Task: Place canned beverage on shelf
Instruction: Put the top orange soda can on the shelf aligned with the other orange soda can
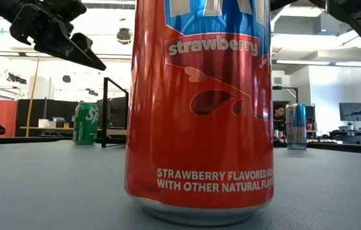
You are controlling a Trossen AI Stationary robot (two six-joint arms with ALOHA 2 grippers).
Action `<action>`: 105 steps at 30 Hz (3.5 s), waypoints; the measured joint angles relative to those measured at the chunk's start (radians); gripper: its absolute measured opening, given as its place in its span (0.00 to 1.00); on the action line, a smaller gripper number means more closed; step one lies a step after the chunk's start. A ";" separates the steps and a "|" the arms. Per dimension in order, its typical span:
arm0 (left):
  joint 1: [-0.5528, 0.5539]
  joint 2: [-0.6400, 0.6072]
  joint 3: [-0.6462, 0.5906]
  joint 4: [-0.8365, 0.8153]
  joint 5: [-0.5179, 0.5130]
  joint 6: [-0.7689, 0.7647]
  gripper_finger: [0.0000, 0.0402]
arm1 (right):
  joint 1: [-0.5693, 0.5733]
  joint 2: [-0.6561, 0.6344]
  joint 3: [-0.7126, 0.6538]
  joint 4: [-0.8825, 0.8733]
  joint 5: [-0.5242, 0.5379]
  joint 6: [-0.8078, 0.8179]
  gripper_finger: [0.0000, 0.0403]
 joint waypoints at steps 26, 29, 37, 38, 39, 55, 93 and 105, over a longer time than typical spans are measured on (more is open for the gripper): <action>0.000 0.000 0.000 -0.001 0.000 0.001 0.79 | -0.004 0.000 0.000 0.011 -0.053 0.026 0.72; 0.000 0.000 0.000 -0.002 0.000 0.001 0.79 | 0.000 0.000 0.000 0.011 -0.053 0.027 0.72; 0.000 0.000 0.000 -0.002 0.000 0.002 0.79 | 0.018 0.000 0.000 0.018 -0.054 0.001 0.72; 0.000 0.000 0.000 -0.002 0.000 0.002 0.79 | 0.018 0.000 0.000 0.023 -0.054 -0.001 0.73; 0.000 0.000 0.000 -0.003 0.000 0.002 0.79 | 0.018 0.000 0.000 0.030 -0.054 -0.001 0.74; 0.000 0.000 0.000 -0.007 0.000 -0.001 0.79 | 0.017 0.000 0.003 0.009 -0.052 -0.009 0.85; 0.000 0.000 0.000 -0.042 0.000 -0.013 0.79 | 0.353 -0.017 0.384 -0.039 0.081 -0.218 0.84; 0.000 0.000 0.000 -0.044 0.000 -0.011 0.79 | 0.318 -0.015 0.179 0.083 0.045 -0.290 0.72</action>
